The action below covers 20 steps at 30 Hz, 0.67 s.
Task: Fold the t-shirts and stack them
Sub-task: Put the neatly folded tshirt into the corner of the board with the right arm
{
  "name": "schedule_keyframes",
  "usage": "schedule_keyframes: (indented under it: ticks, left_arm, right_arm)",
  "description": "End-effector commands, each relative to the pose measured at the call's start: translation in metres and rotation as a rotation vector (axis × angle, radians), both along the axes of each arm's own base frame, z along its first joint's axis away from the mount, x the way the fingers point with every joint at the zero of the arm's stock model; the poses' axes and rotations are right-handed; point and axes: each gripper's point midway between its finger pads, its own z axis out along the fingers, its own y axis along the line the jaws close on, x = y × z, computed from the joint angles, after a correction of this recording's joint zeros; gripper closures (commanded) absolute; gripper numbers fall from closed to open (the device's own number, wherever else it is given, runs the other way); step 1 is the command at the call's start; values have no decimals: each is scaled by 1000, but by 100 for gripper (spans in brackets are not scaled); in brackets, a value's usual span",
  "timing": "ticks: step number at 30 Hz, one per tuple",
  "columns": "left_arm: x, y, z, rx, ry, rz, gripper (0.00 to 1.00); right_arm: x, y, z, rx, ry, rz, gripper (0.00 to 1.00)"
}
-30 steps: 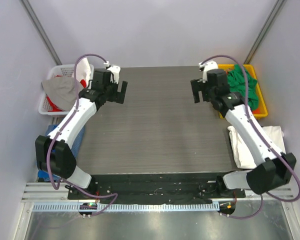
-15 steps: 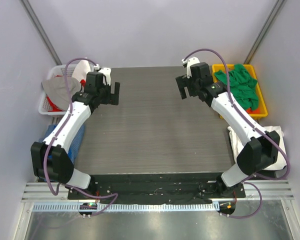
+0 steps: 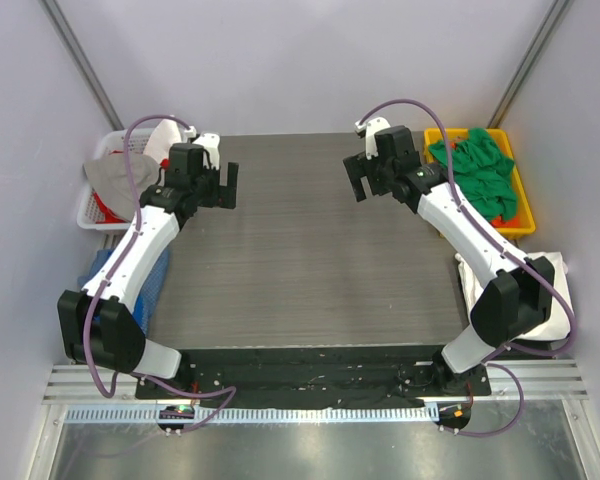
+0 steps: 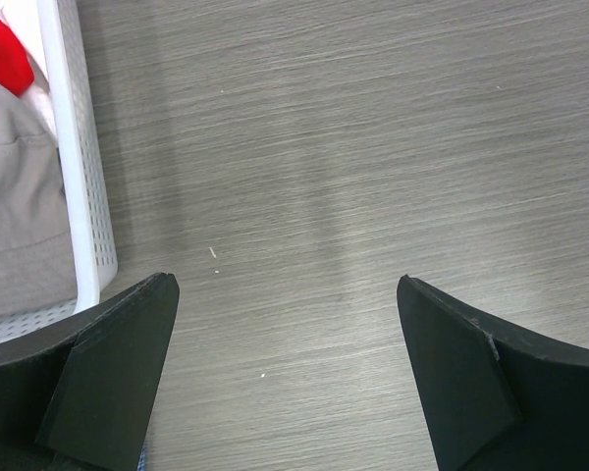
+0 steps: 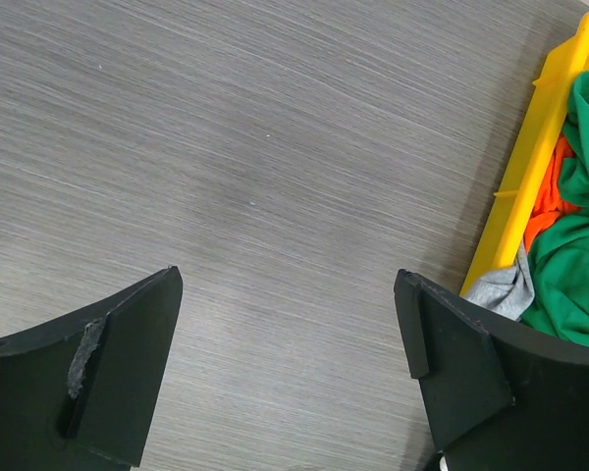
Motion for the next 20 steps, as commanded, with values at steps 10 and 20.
schedule_keyframes:
  ticks: [10, 20]
  left_arm:
    - [4, -2, 23, -17, -89, -5, 0]
    - [4, -1, 26, -15, -95, -5, 0]
  right_arm:
    - [0, 3, 30, 26, -74, 19, 3]
    - [-3, -1, 32, 20, -86, 12, 5]
